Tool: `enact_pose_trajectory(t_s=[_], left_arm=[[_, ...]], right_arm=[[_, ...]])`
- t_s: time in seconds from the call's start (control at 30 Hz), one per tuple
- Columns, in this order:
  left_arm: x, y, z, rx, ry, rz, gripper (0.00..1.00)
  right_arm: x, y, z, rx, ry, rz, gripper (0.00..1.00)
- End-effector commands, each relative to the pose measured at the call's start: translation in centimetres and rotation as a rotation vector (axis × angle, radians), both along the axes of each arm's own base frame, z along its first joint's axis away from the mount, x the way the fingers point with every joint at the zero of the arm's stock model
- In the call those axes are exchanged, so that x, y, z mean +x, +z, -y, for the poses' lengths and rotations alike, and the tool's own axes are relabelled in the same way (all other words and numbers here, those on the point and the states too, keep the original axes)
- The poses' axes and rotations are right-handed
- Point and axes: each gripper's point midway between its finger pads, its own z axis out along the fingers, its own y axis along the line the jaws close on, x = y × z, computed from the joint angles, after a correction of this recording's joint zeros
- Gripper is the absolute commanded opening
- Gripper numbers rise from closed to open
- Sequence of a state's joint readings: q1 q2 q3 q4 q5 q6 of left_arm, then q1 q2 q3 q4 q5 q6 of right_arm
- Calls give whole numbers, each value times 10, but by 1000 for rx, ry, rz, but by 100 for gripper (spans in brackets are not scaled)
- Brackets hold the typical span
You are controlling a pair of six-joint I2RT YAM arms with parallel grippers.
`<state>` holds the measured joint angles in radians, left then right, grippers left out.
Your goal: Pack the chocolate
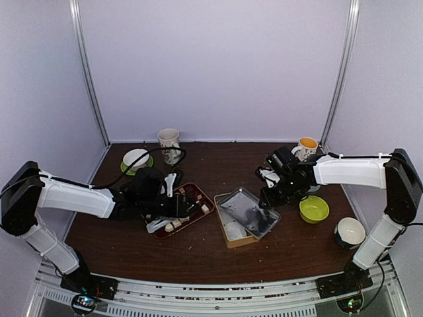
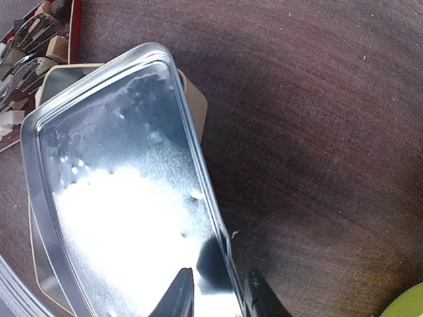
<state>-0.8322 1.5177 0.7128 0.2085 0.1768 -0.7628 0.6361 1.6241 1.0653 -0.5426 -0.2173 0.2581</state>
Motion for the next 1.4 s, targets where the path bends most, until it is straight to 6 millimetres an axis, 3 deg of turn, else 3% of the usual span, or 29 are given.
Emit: enact_pose_trajectory(t_s=[0.0, 0.27, 0.8, 1.03, 1.17, 1.37], left_arm=[[4, 9, 8, -22, -19, 27, 54], [5, 9, 8, -17, -16, 29, 54], [5, 7, 7, -9, -15, 26, 54], [4, 5, 4, 0, -10, 22, 54], [4, 7, 3, 1, -6, 25, 54], [7, 15, -4, 11, 23, 55, 54]], right_arm=[[10, 7, -2, 1, 5, 32, 25], [14, 16, -1, 2, 16, 62, 27], [20, 0, -5, -25, 33, 45, 22], [21, -1, -7, -24, 41, 45, 12], [22, 7, -6, -12, 36, 78, 1], [29, 32, 3, 4, -2, 168, 0]])
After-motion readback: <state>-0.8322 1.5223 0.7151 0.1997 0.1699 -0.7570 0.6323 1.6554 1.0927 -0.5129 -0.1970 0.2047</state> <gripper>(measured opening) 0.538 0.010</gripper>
